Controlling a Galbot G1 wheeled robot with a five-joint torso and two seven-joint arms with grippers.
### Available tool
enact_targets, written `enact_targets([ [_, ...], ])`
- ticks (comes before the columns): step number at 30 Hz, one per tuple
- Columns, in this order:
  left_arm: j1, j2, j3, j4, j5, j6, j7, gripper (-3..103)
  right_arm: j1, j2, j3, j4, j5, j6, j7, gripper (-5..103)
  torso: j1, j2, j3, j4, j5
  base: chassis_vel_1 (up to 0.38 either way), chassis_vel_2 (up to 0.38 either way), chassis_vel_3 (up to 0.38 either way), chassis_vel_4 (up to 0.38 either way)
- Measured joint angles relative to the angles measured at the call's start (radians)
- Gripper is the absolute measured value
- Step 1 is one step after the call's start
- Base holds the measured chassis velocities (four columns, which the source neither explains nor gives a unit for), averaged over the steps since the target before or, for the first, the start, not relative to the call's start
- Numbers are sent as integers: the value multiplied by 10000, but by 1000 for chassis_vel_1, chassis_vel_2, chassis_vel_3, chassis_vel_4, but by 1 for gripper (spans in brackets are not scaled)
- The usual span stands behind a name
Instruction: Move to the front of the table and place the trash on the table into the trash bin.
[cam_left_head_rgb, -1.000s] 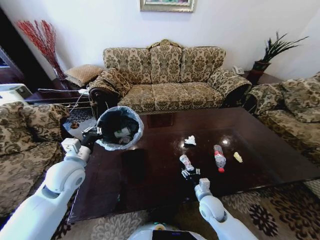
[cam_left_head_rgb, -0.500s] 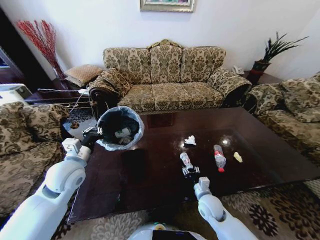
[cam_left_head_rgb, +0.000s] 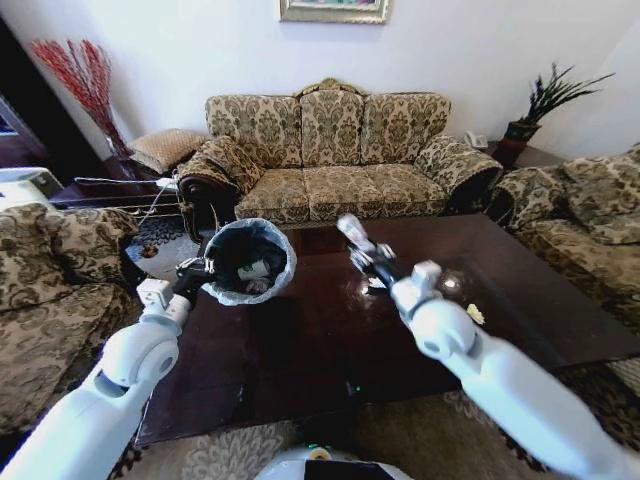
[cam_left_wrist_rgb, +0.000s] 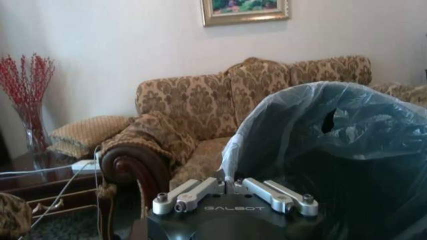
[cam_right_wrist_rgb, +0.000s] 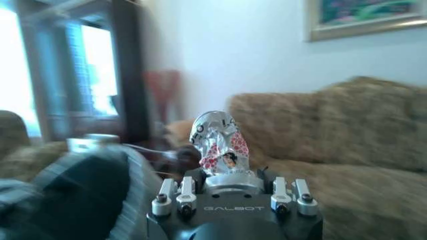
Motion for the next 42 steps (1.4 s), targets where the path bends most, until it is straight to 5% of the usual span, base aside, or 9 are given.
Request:
enact_targets([
  [6,-76,48,99,38,33,0,10,1,2973,1393,-2767,-243,1254,-199,530,50,0,0,0,1,0,0,0,0,0],
  [14,-71,67,12,24,32,22,2,1,3636,2522,-4219,-926,1460,-444,926,47,-1,0,0,-1,-1,0,0,0,0],
  [24,3,-23,-77,-98,26,27,-25,1,3457,2518,-4076,-1033,1129,-526,892,85,-2,0,-1,-3,3,0,0,0,0],
  [27,4,-19,-110,-113,15,38,-32,1,3265,2309,-3440,-710,694,-352,848,98,-1,0,-1,0,4,0,0,0,0],
  [35,15,-38,-174,-68,9,42,-39,1,2807,941,-1879,190,37,-623,852,100,-2,0,-2,-3,6,0,0,0,0],
  [36,-17,-85,-169,-42,9,42,-39,1,2625,355,-1506,325,-217,-659,866,100,-3,1,-2,-3,5,0,0,0,0],
  [38,-76,-199,-129,-12,13,42,-27,1,1379,-871,-268,450,-647,-796,910,100,-2,2,-2,-6,4,0,0,0,0],
  [42,32,-306,-286,-46,31,39,-13,1,-509,-1354,947,344,-1120,-835,1127,100,-3,1,-1,-3,10,0,0,0,0],
])
